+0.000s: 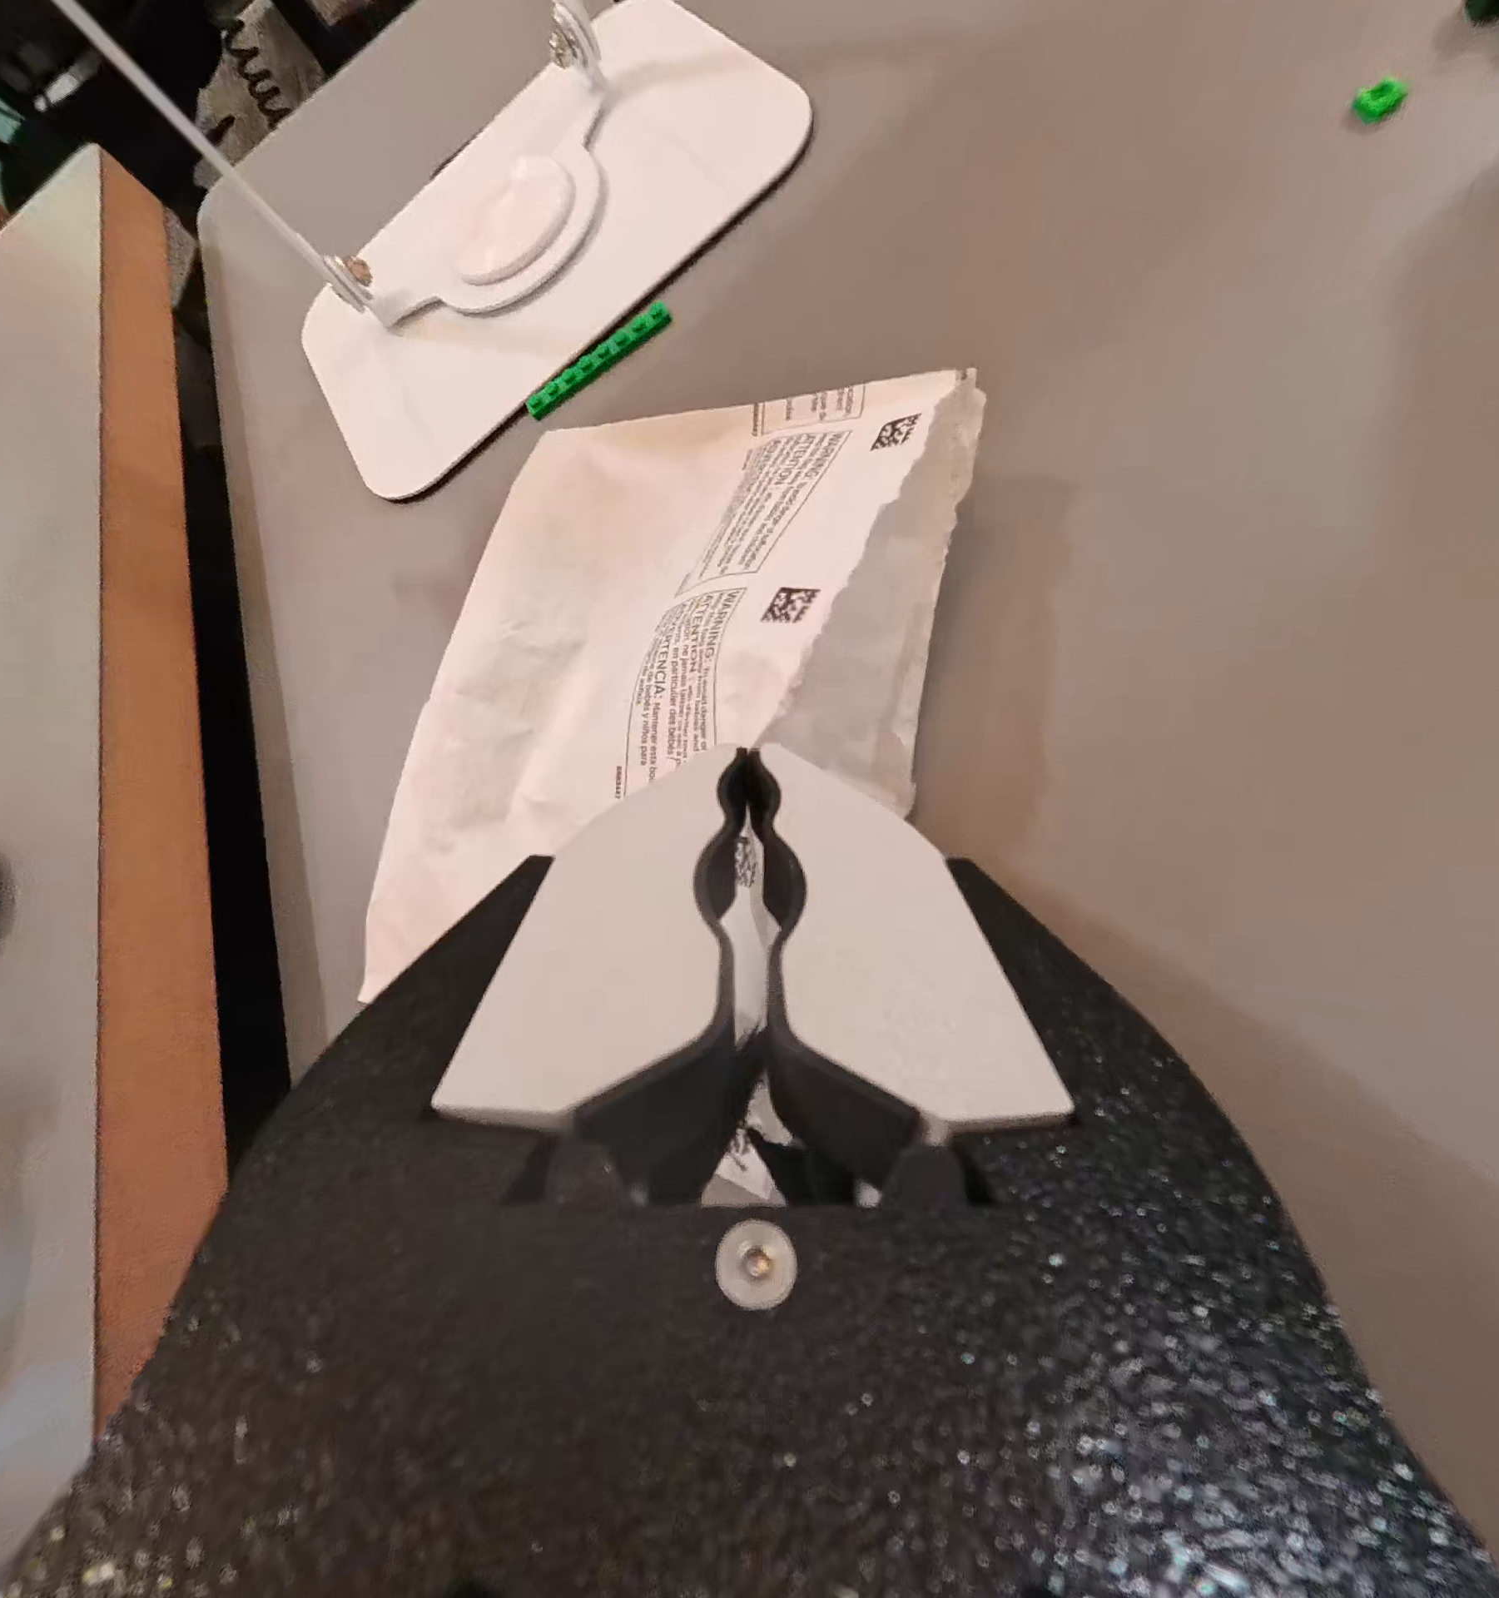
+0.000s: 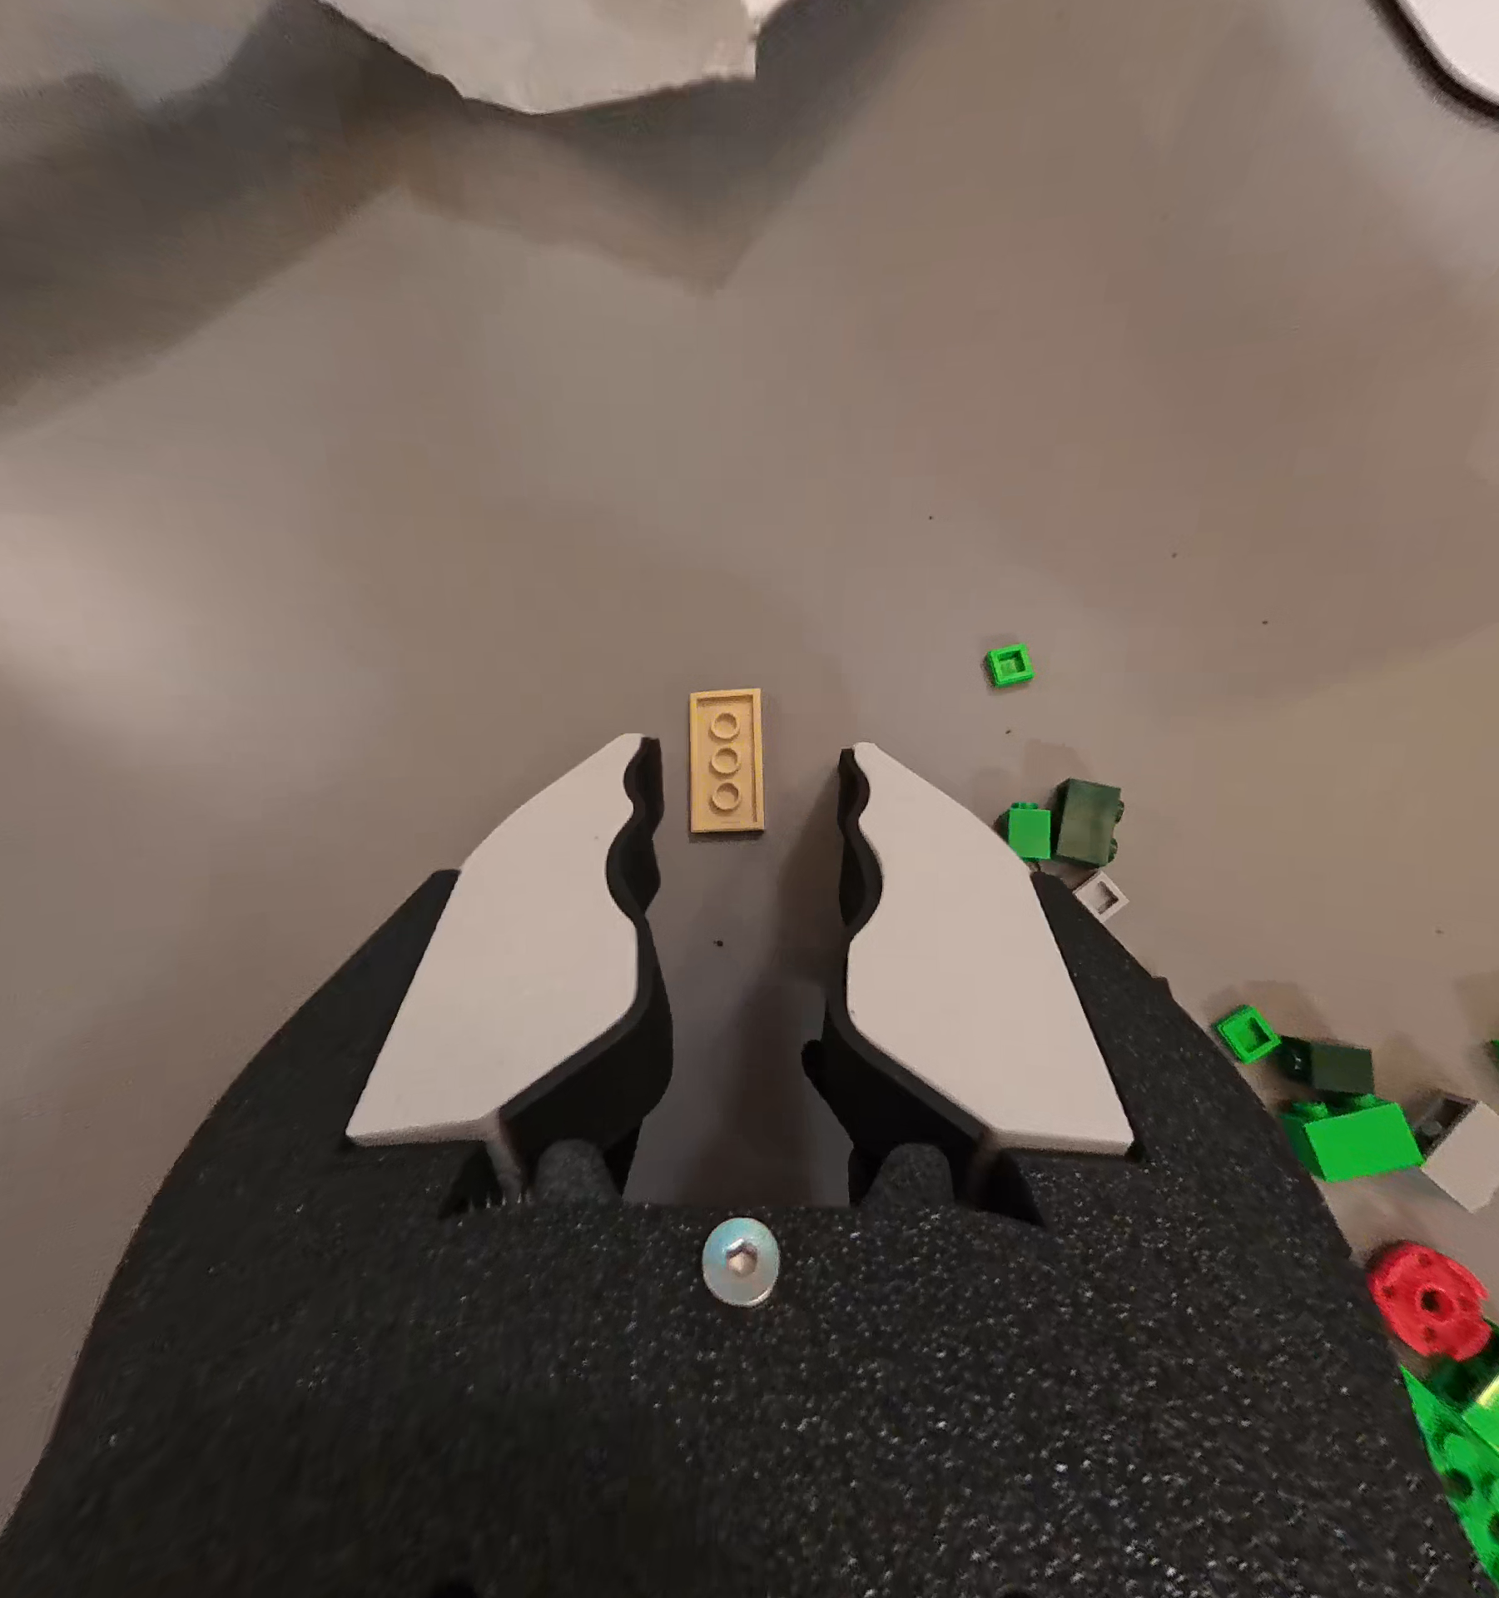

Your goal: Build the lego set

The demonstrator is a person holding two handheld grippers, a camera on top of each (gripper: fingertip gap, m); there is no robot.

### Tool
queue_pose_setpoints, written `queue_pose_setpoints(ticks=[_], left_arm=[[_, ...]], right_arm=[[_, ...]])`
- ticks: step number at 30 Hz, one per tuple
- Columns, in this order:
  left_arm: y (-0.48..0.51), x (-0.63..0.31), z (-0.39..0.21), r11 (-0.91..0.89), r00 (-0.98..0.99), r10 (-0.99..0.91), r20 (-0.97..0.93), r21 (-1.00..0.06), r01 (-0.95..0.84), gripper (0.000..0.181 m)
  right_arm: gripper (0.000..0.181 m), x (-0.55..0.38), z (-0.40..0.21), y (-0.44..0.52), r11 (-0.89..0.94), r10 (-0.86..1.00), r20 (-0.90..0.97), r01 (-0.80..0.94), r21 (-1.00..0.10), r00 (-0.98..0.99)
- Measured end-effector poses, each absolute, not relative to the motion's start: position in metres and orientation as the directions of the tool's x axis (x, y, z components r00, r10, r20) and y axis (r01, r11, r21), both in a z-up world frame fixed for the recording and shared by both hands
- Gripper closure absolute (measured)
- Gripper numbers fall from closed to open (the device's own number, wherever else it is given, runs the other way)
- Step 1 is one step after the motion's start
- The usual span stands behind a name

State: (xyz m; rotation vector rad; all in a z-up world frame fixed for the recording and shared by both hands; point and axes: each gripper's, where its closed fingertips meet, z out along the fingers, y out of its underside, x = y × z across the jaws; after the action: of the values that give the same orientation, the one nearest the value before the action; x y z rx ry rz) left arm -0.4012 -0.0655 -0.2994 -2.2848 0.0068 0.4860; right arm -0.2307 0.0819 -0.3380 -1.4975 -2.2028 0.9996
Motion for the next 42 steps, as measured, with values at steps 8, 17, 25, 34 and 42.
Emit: queue_pose_setpoints(ticks=[8, 17, 25, 34, 42], left_arm=[[-0.059, -0.389, -0.269, -0.600, 0.961, 0.226, -0.160, -0.800, 0.008, 0.181], [-0.049, -0.371, -0.252, -0.558, 0.972, 0.229, -0.059, -0.826, 0.081, 0.181], [-0.039, -0.365, -0.246, -0.543, 0.974, 0.224, -0.026, -0.834, 0.102, 0.181], [-0.033, -0.354, -0.246, -0.563, 0.979, 0.198, -0.038, -0.823, 0.082, 0.181], [-0.030, -0.356, -0.239, -0.550, 0.975, 0.223, -0.011, -0.827, 0.116, 0.181]], right_arm=[[0.151, -0.230, -0.339, 0.079, 0.249, 0.887, -0.127, 0.693, -0.677, -0.444], [0.181, -0.233, -0.334, 0.073, 0.332, 0.873, -0.044, 0.660, -0.674, -0.485], [0.155, -0.227, -0.327, 0.060, 0.369, 0.848, -0.069, 0.679, -0.635, -0.525], [0.166, -0.222, -0.344, 0.069, 0.511, 0.841, 0.031, 0.773, -0.376, -0.541], [0.166, -0.232, -0.311, 0.063, 0.497, 0.845, 0.092, 0.709, -0.500, -0.528]])
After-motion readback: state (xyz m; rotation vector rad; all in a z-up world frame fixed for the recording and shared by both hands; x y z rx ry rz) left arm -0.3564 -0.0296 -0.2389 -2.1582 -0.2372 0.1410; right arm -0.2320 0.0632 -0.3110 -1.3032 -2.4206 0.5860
